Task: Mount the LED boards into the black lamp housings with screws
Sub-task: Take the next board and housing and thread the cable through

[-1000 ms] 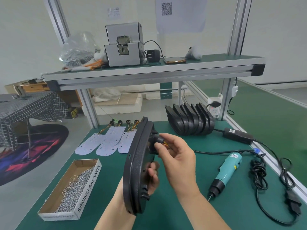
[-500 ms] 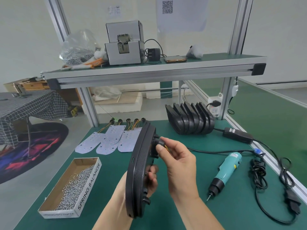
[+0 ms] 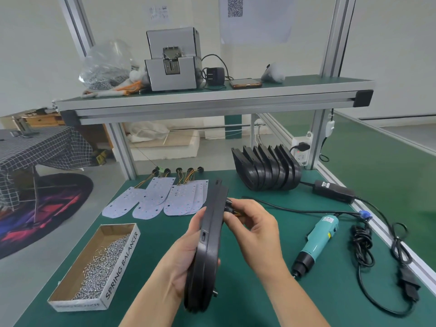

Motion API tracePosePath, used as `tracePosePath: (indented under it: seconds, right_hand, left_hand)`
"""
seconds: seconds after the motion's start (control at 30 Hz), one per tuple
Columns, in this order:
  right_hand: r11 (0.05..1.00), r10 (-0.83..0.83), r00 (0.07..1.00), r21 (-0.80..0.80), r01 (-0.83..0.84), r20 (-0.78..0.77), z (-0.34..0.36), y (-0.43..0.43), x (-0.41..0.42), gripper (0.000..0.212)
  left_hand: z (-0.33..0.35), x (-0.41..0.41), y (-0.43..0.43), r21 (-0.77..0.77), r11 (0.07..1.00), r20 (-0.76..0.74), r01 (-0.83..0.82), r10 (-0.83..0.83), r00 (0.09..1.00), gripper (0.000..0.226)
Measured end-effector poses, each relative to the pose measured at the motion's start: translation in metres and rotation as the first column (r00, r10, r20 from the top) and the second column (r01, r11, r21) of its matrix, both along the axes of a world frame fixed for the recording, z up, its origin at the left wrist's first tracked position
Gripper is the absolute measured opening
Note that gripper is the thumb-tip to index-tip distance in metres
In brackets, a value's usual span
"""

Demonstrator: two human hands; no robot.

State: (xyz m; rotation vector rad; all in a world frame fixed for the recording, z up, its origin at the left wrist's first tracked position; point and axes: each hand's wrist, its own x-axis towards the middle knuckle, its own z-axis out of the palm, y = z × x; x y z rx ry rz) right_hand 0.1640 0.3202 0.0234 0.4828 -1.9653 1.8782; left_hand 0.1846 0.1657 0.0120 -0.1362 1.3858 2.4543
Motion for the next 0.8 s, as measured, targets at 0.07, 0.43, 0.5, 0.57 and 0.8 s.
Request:
tracePosePath:
  seconds: [0.07, 0.43, 0.5, 0.57, 0.8]
  right_hand:
    - [0.985, 0.173, 0.979, -0.037, -0.170, 0.109, 0.002, 0.002, 0.002, 0.041]
    - [0.834, 0.544, 0.680, -0.407, -0.372, 0.492, 0.004, 0.031, 0.010, 0.060]
    - [0.875, 0.460, 0.752, -0.387, -0.293, 0.472, 0.006, 0.028, 0.008, 0.034]
    - [0.911, 0.371, 0.790, -0.357, -0.207, 0.488, 0.003, 0.027, 0.005, 0.021]
    - [0.917, 0.304, 0.815, -0.384, -0.110, 0.494, -0.010, 0.024, -0.002, 0.018]
  left_hand:
    - [0.003, 0.000, 0.005, 0.025, 0.997, -0.100, -0.080, 0.082, 0.992, 0.050]
    - [0.017, -0.003, -0.002, -0.511, 0.778, -0.554, -0.366, 0.028, 0.832, 0.058]
    - [0.014, -0.001, 0.001, -0.546, 0.750, -0.567, -0.372, -0.004, 0.824, 0.058]
    - [0.012, -0.002, 0.002, -0.578, 0.726, -0.570, -0.371, -0.034, 0.821, 0.061]
    - [0.002, -0.010, 0.007, -0.610, 0.688, -0.553, -0.393, -0.014, 0.833, 0.062]
